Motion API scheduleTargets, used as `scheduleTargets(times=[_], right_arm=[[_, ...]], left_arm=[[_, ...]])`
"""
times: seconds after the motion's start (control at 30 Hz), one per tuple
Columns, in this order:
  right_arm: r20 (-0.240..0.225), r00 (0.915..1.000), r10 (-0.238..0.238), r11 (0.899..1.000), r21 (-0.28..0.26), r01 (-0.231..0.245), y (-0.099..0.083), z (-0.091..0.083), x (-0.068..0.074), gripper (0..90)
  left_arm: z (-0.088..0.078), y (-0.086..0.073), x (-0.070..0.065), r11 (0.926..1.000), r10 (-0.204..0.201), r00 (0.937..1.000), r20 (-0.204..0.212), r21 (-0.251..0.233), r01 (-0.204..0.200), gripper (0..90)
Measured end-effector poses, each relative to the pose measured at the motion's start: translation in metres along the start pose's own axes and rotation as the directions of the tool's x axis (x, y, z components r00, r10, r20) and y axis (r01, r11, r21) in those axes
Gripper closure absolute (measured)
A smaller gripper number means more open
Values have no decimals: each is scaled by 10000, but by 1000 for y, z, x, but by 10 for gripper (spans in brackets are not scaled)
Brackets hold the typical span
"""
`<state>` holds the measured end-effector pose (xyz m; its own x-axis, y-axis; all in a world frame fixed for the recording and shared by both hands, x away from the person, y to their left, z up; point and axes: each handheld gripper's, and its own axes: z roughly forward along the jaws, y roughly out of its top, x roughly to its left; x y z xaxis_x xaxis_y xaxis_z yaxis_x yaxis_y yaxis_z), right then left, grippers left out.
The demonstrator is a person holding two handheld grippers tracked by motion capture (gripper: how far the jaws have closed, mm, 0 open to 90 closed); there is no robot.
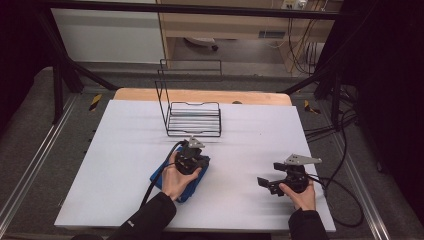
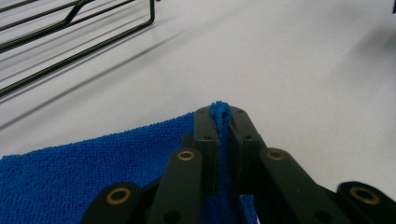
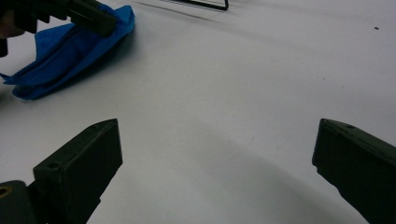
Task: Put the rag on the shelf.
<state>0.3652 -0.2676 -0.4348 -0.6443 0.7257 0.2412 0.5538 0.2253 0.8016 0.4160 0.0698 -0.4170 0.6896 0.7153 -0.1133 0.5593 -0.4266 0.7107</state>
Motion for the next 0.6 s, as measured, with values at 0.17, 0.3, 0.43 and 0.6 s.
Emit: scheduleTargets(times=[0.17, 0.3, 0.43, 0.6], right_arm=[[-2, 10000, 0, 10000, -24, 0, 0, 0, 0, 21], [2, 10000, 3, 10000, -27, -3, 0, 0, 0, 21], [12, 10000, -28, 10000, 4, 28, 0, 0, 0, 21], [41, 10000, -39, 10000, -19, 39, -1, 1, 0, 22]], left_arm=[[18, 1, 1, 9999, -96, 10000, 12, 112, 95, 827], [24, -3, 3, 9999, -53, 9998, 192, 155, 50, 785], [16, -2, 4, 9998, 199, 9991, 384, 5, -199, 664], [-14, 0, 9, 9968, 799, 9955, 506, -68, -797, 449]])
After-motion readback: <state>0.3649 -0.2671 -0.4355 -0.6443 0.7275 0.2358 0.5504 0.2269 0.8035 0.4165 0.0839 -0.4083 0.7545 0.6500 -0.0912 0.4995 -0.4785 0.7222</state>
